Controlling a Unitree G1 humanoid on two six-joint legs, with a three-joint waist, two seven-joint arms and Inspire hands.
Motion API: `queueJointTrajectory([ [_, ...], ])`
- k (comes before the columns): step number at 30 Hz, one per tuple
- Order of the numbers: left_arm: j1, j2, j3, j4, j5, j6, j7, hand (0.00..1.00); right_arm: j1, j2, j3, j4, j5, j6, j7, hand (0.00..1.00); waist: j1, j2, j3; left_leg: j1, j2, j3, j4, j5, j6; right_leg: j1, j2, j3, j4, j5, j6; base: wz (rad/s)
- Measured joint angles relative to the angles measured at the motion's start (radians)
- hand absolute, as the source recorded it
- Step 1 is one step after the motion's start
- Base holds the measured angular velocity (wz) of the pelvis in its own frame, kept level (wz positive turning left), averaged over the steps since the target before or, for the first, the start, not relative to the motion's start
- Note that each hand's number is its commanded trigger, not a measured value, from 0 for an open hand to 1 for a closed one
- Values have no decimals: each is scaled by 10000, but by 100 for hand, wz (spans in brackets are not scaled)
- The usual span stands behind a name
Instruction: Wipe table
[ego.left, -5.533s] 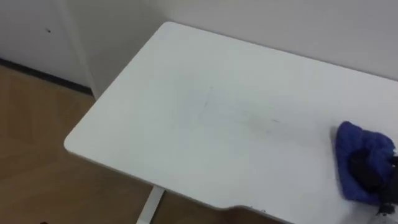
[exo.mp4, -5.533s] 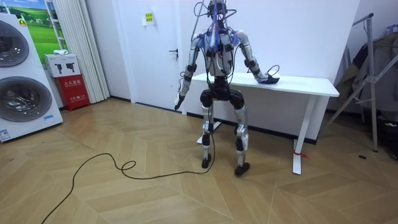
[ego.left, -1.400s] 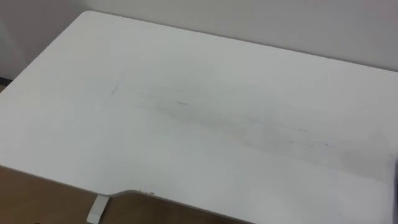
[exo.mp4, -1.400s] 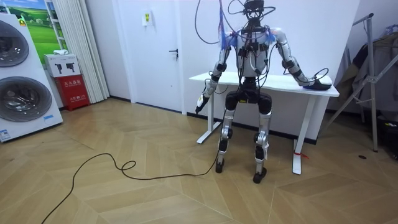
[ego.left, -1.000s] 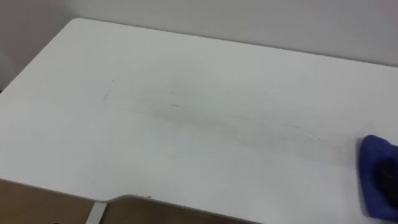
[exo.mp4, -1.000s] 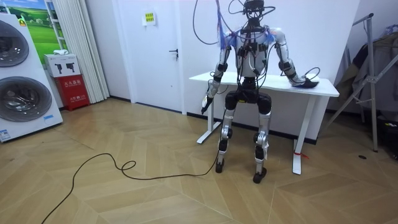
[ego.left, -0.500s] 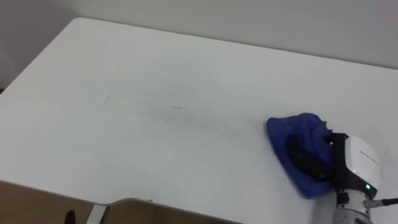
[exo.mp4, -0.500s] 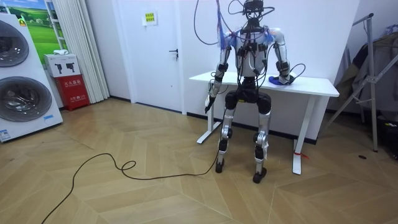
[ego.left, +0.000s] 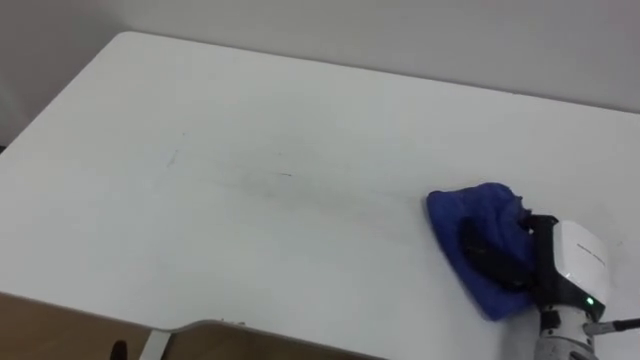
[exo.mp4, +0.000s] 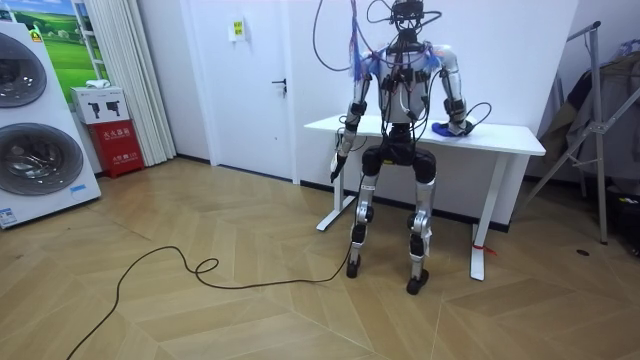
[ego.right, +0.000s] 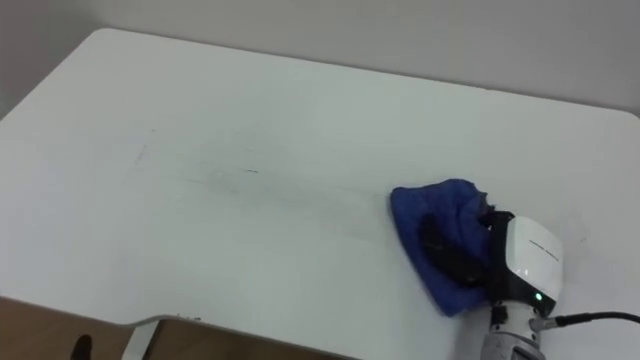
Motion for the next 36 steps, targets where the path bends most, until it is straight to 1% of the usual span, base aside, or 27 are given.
queueJointTrajectory([
  [3, 7, 0, 8, 4, -15, 1, -43, 0, 69, -1, -88, -216, 153, -4, 159, 0, -56, 6, -7, 38, 0, 0, 0, -5, 3, 12, -3, 0, 1, 0, 0, 0],
  [6, 20, -3, 12, 79, -3, 1, -96, 0, 150, 7, -95, -565, 187, -10, 282, 0, -214, 18, -4, 57, -1, 1, -2, -5, 3, 28, -2, 0, 4, 0, 0, 0],
  [9, 104, -26, 45, 41, -13, -1, -232, 0, 778, 37, -296, -1787, 158, -95, 415, 0, -294, 125, -25, 89, -2, 70, -6, -6, 3, 16, 9, 103, 12, -8, 12, -7],
  [12, 117, -17, 57, 42, -91, -7, -252, 0, 1048, 35, -538, -2644, 241, -97, 440, 0, -324, 181, -37, 104, -2, 187, -7, -5, 4, -70, 12, 219, 47, -8, 12, -13],
  [13, 125, -17, 60, 51, -217, -10, -277, 0, 1096, 36, -672, -3008, 241, -99, 439, 0, -378, 195, -21, 104, -2, 284, -10, -6, 5, -95, 20, 348, 57, -7, 11, -18],
  [14, 195, -13, 103, 93, -244, -38, -343, 0, 1130, 34, -834, -3332, 326, -168, 438, 0, -425, 197, -18, 130, -2, 312, -20, -23, 14, -92, 20, 374, 71, -8, 13, -14],
  [15, 204, -3, 144, 121, -283, -74, -399, 0, 1126, 34, -908, -3457, 462, -229, 429, 0, -456, 185, -11, 150, -2, 325, -25, -25, 13, -92, 20, 386, 88, -10, 16, -6],
  [16, 211, -1, 258, 202, -302, -196, -465, 0, 1119, 34, -1095, -3640, 792, -376, 406, 0, -513, 147, 2, 197, -2, 347, -31, -30, 12, -80, 20, 406, 116, -16, 25, -4],
  [17, 239, -2, 326, 239, -320, -270, -509, 0, 1134, 34, -1328, -3895, 1122, -425, 403, 0, -552, 117, 14, 213, -2, 349, -29, -50, 16, -75, 18, 417, 128, -24, 36, -5],
  [19, 299, 10, 449, 300, -398, -375, -585, 0, 1134, 31, -1693, -4300, 1700, -460, 383, 0, -625, 64, 40, 231, -3, 376, -29, -55, 17, -73, 16, 446, 136, -24, 36, -3],
  [20, 353, 23, 479, 297, -395, -422, -600, 0, 1132, 30, -1902, -4490, 1983, -512, 323, 0, -732, 15, 41, 237, -2, 376, -29, -55, 18, -74, 15, 450, 140, -26, 39, 0],
  [23, 509, 24, 574, 299, -398, -427, -603, 0, 1139, 30, -2220, -4907, 2589, -529, 185, 0, -909, -73, 67, 240, -2, 393, -29, -56, 17, -82, 15, 460, 142, -27, 41, 0],
  [24, 541, 23, 626, 299, -402, -426, -605, 0, 1140, 30, -2342, -4972, 2762, -530, 181, 0, -1013, -121, 67, 237, -2, 394, -32, -56, 16, -82, 15, 461, 141, -29, 44, 0],
  [27, 635, 25, 659, 299, -401, -425, -604, 0, 1141, 30, -2568, -4974, 2927, -529, 108, 0, -1102, -179, 43, 238, -2, 398, -37, -62, 15, -88, 15, 469, 140, -32, 47, 0],
  [32, 674, 26, 785, 291, -391, -419, -584, 0, 1200, 32, -2836, -4971, 3034, -526, -222, 0, -1190, -168, 36, 231, -2, 421, -29, -65, 17, -146, 12, 494, 158, -31, 47, 0],
  [33, 687, 26, 816, 288, -389, -414, -582, 0, 1214, 32, -2837, -4958, 3076, -526, -304, 29, -1196, -166, 36, 230, -2, 421, -28, -66, 17, -149, 12, 493, 159, -31, 46, 0],
  [34, 722, 29, 842, 287, -388, -405, -569, 0, 1219, 32, -2846, -4895, 3317, -526, -396, 87, -1231, -162, 32, 244, -2, 426, -28, -67, 17, -141, 13, 498, 158, -31, 47, 0],
  [35, 769, 31, 843, 288, -389, -401, -568, 0, 1227, 33, -2889, -4787, 3591, -527, -467, 100, -1269, -144, 32, 254, -2, 429, -26, -76, 16, -116, 14, 498, 158, -31, 47, 0],
  [36, 789, 31, 845, 288, -376, -399, -568, 0, 1234, 33, -2948, -4689, 3672, -536, -506, 100, -1280, -139, 31, 249, -2, 429, -21, -84, 17, -100, 12, 496, 156, -31, 47, 0],
])
